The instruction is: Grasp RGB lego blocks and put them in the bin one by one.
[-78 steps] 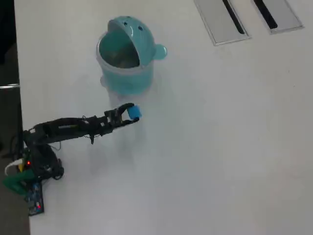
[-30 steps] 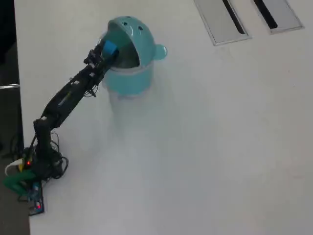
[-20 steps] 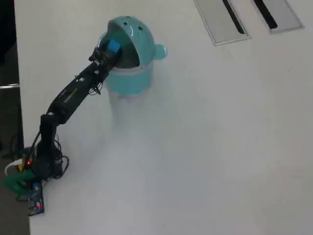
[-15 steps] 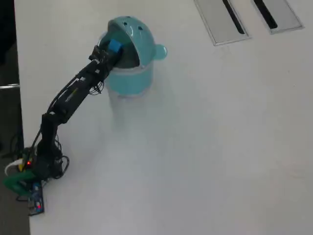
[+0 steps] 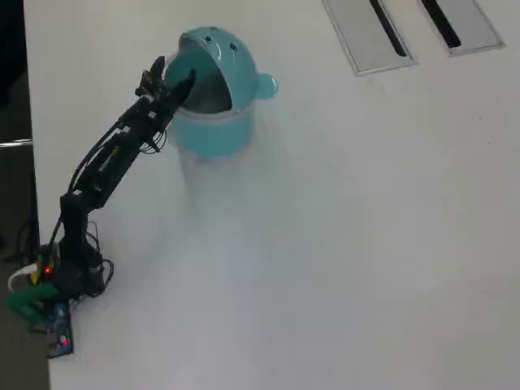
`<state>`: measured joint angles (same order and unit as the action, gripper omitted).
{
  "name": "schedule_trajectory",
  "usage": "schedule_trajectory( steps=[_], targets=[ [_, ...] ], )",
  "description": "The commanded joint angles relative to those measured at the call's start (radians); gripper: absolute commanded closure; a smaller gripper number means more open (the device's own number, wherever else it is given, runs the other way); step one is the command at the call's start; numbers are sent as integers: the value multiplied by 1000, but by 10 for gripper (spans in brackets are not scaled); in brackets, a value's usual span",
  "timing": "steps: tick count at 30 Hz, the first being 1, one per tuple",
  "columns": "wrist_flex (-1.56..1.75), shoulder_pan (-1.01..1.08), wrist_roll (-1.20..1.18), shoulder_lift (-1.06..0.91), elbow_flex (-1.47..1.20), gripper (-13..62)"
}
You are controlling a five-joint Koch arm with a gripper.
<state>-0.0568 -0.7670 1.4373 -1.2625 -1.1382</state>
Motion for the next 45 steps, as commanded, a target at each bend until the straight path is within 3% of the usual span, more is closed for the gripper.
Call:
schedule_trajectory(
  steps=[1, 22, 45],
  targets=[
    [21, -6, -6, -112, 2, 148],
    [52, 152, -11, -692, -692, 149],
    [230, 446, -403, -980, -908, 146]
  ],
)
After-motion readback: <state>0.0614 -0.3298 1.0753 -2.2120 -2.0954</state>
